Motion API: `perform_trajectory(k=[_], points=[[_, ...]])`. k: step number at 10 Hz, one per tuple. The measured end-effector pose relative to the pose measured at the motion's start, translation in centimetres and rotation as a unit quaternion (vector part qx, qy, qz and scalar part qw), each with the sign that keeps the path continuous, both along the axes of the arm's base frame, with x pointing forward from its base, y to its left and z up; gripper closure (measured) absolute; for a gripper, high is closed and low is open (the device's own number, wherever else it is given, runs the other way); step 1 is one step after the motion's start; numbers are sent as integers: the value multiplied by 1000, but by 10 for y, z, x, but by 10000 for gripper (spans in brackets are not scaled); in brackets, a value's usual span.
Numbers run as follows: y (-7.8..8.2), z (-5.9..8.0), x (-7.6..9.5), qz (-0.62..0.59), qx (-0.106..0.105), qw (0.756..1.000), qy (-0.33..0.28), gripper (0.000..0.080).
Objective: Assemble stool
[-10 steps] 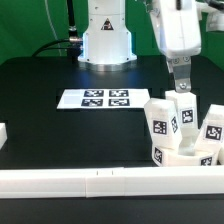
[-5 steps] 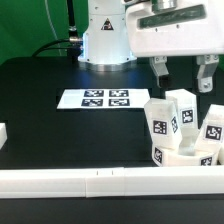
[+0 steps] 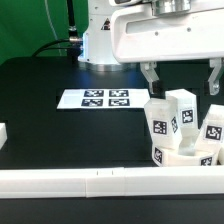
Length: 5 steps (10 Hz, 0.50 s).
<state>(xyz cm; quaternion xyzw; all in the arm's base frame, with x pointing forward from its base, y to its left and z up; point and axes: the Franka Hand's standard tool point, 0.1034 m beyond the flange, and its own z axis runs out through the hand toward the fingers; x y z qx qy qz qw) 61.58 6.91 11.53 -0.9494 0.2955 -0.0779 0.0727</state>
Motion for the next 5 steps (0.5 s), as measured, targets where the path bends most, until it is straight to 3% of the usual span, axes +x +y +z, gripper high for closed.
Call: perform_trajectory(k=[2, 5], points=[[-4, 0, 0, 131, -32, 991, -10, 151], [-12, -5, 2, 286, -64, 956, -18, 151]])
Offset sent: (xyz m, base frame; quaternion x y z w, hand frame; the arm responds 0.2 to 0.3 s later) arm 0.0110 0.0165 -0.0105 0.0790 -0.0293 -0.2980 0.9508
